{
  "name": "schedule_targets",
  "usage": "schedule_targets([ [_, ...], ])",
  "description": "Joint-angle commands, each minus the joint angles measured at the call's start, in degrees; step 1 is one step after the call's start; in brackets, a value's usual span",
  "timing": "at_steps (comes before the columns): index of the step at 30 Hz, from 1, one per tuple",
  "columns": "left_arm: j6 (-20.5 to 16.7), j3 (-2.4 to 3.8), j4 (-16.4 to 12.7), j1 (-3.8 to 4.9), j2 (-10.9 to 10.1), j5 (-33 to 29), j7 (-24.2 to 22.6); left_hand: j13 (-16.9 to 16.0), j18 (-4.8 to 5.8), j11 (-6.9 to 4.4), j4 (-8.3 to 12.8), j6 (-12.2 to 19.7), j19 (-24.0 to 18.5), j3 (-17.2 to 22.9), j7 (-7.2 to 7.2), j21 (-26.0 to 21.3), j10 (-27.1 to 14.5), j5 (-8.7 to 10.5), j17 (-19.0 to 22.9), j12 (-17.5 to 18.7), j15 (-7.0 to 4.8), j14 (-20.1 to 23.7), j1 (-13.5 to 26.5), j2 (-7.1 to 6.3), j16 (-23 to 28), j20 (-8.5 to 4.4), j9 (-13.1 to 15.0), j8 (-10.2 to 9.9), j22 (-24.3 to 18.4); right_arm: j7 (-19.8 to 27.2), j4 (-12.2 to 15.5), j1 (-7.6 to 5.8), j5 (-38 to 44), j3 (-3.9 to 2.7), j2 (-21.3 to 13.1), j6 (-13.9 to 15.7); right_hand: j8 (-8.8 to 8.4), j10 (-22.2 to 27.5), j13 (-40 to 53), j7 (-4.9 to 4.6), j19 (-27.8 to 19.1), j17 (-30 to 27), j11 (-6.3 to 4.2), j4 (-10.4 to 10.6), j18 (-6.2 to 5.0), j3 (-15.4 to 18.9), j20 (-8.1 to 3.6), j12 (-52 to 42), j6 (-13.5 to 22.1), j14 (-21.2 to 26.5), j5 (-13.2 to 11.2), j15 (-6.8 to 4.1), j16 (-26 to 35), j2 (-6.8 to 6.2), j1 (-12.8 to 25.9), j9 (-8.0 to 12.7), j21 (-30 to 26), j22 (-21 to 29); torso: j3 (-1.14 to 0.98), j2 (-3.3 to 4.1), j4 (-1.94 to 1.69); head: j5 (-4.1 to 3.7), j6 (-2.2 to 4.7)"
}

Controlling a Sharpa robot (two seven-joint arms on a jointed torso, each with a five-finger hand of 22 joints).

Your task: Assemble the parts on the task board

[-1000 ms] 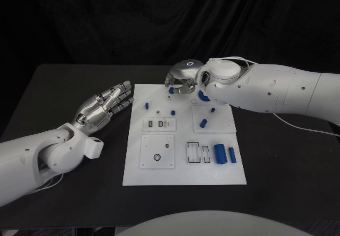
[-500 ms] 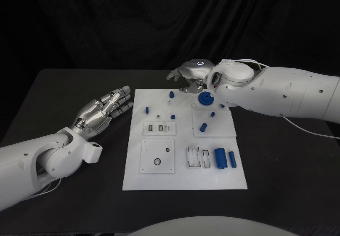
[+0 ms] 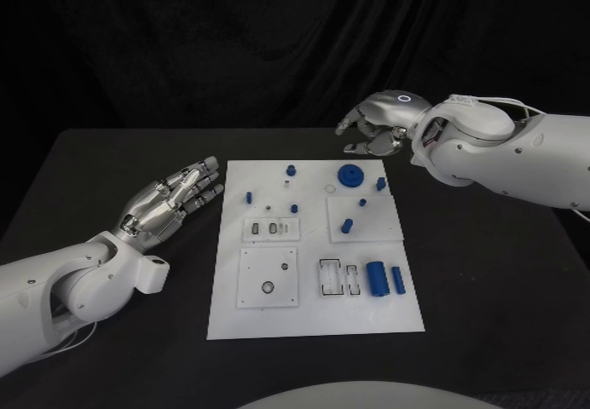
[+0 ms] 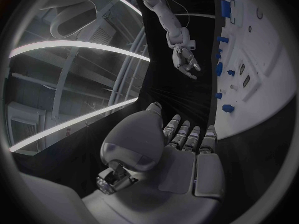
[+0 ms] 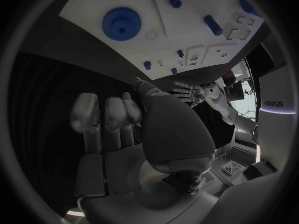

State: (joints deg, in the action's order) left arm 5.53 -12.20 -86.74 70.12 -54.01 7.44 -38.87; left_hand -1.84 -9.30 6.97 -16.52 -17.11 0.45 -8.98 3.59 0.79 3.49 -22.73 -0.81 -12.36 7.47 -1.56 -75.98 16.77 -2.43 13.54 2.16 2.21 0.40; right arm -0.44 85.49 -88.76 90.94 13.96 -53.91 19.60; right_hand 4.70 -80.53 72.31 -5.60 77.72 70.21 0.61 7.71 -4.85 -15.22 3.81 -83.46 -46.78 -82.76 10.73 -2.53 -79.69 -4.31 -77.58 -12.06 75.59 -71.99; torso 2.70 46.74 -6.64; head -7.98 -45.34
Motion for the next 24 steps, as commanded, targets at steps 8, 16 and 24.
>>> schedule_targets([
  [8, 0.61, 0.05, 0.09, 0.03, 0.14, 0.03, -8.07, 0.04, -0.90, 0.01, 0.05, 0.01, 0.15, 0.46, 0.33, -0.20, -0.34, -0.13, 0.05, 0.23, 0.10, 0.05, -0.80, -0.05, 0.34, 0.25, 0.05, 0.20, 0.00, -7.39, 1.20, 1.92, -0.20, 0.24, -3.16, -4.75, -0.23, -9.47, 17.69, -0.59, 6.98, 19.79, 0.45, 4.16, 2.84, 4.73, 0.27, -6.54, -2.19, -7.24, -0.77, 0.27, -10.31, 0.53, 4.80, -0.06, 9.32, -11.60, -0.05, 0.03, 0.03, -0.32, 0.46],
  [16, 0.78, 0.05, 0.30, 0.00, 0.35, 0.03, -8.06, 0.04, -0.90, 0.01, 0.05, 0.01, 0.15, 0.46, 0.33, -0.20, -0.34, -0.13, 0.05, 0.23, 0.10, 0.05, -0.80, -0.05, 0.34, 0.25, 0.05, 0.20, 0.00, -9.17, 1.08, 2.92, -0.20, 0.26, -2.98, -6.01, -0.39, -9.47, 17.69, -0.72, 8.41, 19.79, 0.55, 4.16, 3.36, 5.27, 0.33, -6.54, -2.31, -7.24, -0.70, 0.32, -10.31, 0.67, 4.75, -0.13, 10.81, -13.47, -0.14, 0.00, -0.19, -0.69, 0.28],
  [24, 0.90, 0.05, 0.41, -0.01, 0.39, 0.03, -8.05, 0.04, -0.90, 0.01, 0.05, 0.01, 0.15, 0.46, 0.33, -0.20, -0.34, -0.13, 0.05, 0.23, 0.10, 0.05, -0.80, -0.05, 0.34, 0.25, 0.05, 0.20, 0.00, -9.43, 0.14, 3.85, -0.20, 0.26, -1.82, -5.25, -0.64, -9.47, 17.69, -0.60, 8.64, 19.79, 0.49, 3.40, 3.44, 5.22, 0.35, -6.54, -1.94, -7.24, 0.57, 0.30, -10.31, 0.75, 3.86, -0.12, 11.08, -13.83, -0.01, -0.03, -0.26, -0.59, 0.12],
])
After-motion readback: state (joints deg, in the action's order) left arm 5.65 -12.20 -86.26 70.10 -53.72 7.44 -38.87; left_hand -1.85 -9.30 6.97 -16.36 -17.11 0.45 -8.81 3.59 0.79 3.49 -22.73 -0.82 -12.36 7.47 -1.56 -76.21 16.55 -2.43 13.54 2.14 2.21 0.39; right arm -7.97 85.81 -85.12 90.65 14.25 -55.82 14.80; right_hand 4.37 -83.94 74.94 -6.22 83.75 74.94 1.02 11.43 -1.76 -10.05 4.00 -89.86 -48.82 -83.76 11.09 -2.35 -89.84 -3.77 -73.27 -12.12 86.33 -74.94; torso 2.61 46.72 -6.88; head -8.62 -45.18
